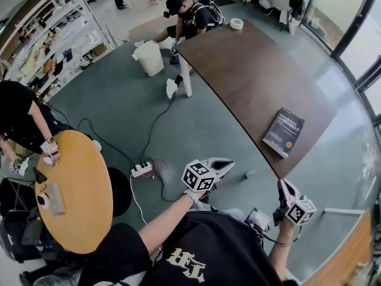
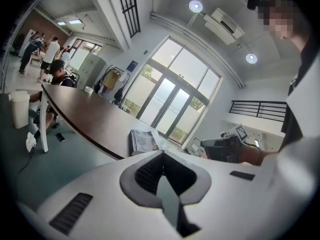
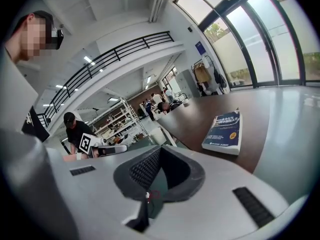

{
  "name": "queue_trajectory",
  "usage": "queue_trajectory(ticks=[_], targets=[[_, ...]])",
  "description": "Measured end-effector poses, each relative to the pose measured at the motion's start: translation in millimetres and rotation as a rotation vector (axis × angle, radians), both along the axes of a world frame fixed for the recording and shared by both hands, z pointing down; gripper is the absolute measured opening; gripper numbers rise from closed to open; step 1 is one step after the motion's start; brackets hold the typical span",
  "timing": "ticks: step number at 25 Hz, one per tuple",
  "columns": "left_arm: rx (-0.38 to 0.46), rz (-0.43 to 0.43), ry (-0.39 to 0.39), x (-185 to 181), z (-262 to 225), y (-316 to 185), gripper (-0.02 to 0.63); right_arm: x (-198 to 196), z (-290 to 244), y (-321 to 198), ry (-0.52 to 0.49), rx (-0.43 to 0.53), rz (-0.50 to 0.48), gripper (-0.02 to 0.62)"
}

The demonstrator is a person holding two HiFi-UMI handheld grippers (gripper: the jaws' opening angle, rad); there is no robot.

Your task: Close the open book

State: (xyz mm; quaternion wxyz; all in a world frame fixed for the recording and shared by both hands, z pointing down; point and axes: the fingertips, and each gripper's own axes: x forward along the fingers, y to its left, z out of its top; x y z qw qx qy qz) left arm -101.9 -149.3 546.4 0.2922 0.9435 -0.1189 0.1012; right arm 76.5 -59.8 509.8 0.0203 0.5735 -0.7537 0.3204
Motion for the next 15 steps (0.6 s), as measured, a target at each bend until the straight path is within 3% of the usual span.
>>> queue_trajectory(ticks=[7,15], targets=[[0.053,-0.009,0.045,2.6,-37.9,35.2,0.008,-5.7,-22.3,46.0,0.051,0.050,-0.018,-0.014],[0.080,-0.004,0.086,10.2,-54.9,122.9,0.008,-18.7,-14.9,136.1,0.122,0.036,-0.090,-0.014]])
